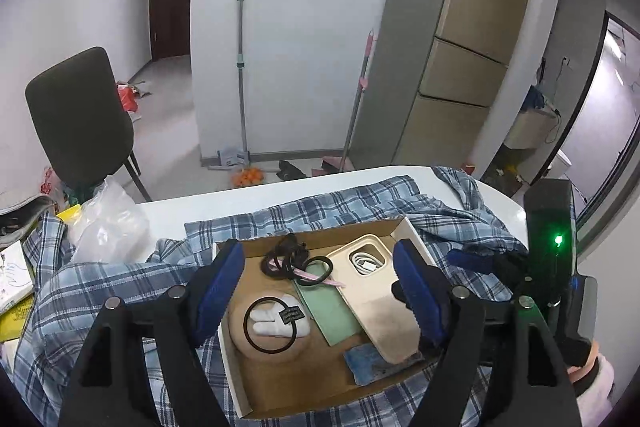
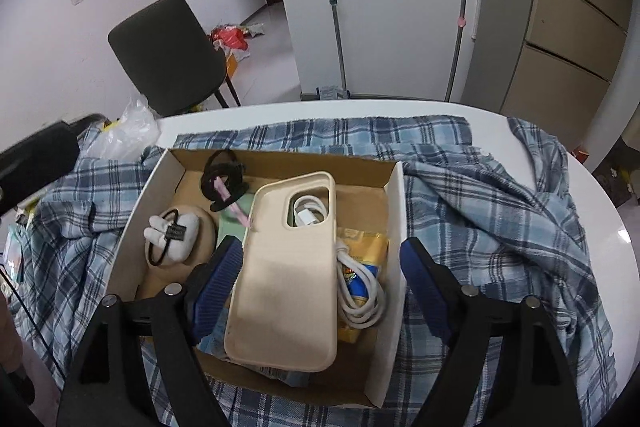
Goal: Organize soft objects
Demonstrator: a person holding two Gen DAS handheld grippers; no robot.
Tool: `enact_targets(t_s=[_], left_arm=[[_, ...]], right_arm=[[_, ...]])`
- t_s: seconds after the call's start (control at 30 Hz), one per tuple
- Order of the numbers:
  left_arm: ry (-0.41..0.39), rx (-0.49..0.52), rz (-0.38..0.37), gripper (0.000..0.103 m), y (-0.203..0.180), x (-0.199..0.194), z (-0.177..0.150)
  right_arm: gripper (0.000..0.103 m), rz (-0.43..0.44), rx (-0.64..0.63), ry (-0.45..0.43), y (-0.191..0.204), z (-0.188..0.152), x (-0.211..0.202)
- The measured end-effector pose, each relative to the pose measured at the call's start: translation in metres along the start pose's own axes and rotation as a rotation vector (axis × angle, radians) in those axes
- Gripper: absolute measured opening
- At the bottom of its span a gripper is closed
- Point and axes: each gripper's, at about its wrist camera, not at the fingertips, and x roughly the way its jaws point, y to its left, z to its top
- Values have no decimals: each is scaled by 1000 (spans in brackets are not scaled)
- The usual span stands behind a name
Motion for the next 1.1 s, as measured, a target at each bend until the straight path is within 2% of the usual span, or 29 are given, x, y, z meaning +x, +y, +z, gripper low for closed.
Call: enact_targets(t_s=[0.13, 0.27, 0.33, 0.43, 0.57, 0.67, 0.73, 0.77, 0.8, 0.93, 1.1], left_arm=[[-6, 8, -3, 78, -2, -4, 2], [-51, 23, 8, 78, -6, -24, 4], [-98, 32, 6, 78, -9, -41, 6], [-199, 38, 11, 78, -13, -77, 10], [-334, 27, 6, 85, -15, -121, 5], [-455, 13, 20, 86, -16, -156, -6], [-519, 17, 26, 94, -19, -173, -11], [-553, 21, 31, 102, -21, -182, -16], [-577, 22, 34, 103, -23, -191, -19], [-660, 16, 28, 103, -26, -224, -36], [-701, 29, 23, 103, -31, -258, -56]], right_arm=[[80, 5, 7, -43, 1, 3, -14], [80, 7, 14, -114, 1, 7, -38], [80, 2, 9, -172, 4, 9, -57], [88, 0, -4, -270, 8, 9, -92], [98, -22, -21, -436, 18, -2, -144], [102, -48, -42, -597, 28, -18, -184], [102, -70, -60, -688, 35, -28, -204], [102, -80, -71, -726, 38, -34, -214], [102, -84, -80, -759, 40, -39, -224], [102, -62, -85, -853, 47, -60, -257], [102, -47, -105, -917, 56, -80, -288]])
